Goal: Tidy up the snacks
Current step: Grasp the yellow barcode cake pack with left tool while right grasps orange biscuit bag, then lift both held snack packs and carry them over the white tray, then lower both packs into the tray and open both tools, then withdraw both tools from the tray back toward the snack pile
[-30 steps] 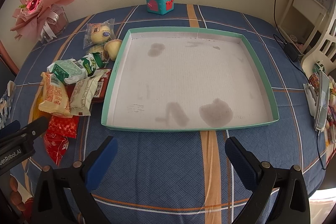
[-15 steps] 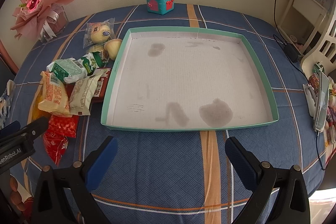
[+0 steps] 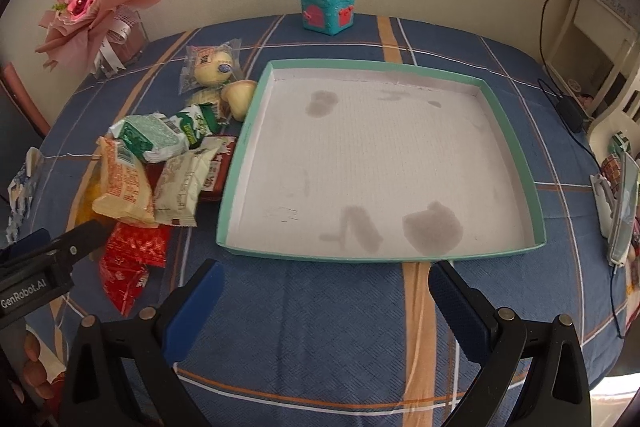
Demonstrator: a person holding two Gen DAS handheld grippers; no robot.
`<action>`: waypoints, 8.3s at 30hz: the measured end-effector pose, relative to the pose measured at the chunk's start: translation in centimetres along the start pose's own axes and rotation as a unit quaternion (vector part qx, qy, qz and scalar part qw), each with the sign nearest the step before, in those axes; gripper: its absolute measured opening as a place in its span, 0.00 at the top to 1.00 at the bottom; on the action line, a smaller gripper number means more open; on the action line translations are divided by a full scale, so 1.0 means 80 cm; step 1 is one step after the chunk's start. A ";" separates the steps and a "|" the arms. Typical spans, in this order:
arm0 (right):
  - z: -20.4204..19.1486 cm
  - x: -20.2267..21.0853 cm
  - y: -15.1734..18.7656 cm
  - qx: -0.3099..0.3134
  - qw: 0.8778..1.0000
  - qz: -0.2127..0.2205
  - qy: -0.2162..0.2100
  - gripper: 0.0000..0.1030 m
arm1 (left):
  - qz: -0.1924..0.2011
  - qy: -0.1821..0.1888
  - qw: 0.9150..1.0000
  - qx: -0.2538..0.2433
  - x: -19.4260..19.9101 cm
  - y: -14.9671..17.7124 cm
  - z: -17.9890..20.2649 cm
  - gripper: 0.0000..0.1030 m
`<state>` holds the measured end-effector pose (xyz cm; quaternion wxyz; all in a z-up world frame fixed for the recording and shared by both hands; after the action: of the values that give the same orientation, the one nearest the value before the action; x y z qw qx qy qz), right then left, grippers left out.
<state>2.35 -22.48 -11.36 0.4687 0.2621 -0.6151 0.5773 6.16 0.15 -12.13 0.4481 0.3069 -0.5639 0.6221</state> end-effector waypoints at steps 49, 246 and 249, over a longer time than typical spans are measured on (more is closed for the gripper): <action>-0.216 -0.034 -0.035 0.177 0.981 0.019 -0.077 0.63 | -0.060 0.109 0.973 0.193 -0.084 -0.018 -0.063 0.18; 0.133 -0.018 -0.101 -0.063 0.993 -0.009 0.098 0.00 | 0.046 -0.060 0.996 -0.043 -0.018 -0.118 0.081 0.02; 0.115 -0.012 -0.098 -0.054 0.994 -0.004 0.097 0.00 | 0.046 -0.060 0.996 -0.056 -0.012 -0.117 0.077 0.02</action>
<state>7.02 -33.07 -7.60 0.5422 0.1813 -0.5961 0.5638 14.22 -6.43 -7.92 0.4008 0.2914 -0.6372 0.5903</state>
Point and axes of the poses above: each gripper's, at about its wrist camera, not at the fingertips, and x roughly against the way its jaws point, z to its right, y to its underside, the point moved 10 cm from there along -x, roughly the way its jaws point, and after that the axes turned 8 degrees about y, right-handed, at the moved point
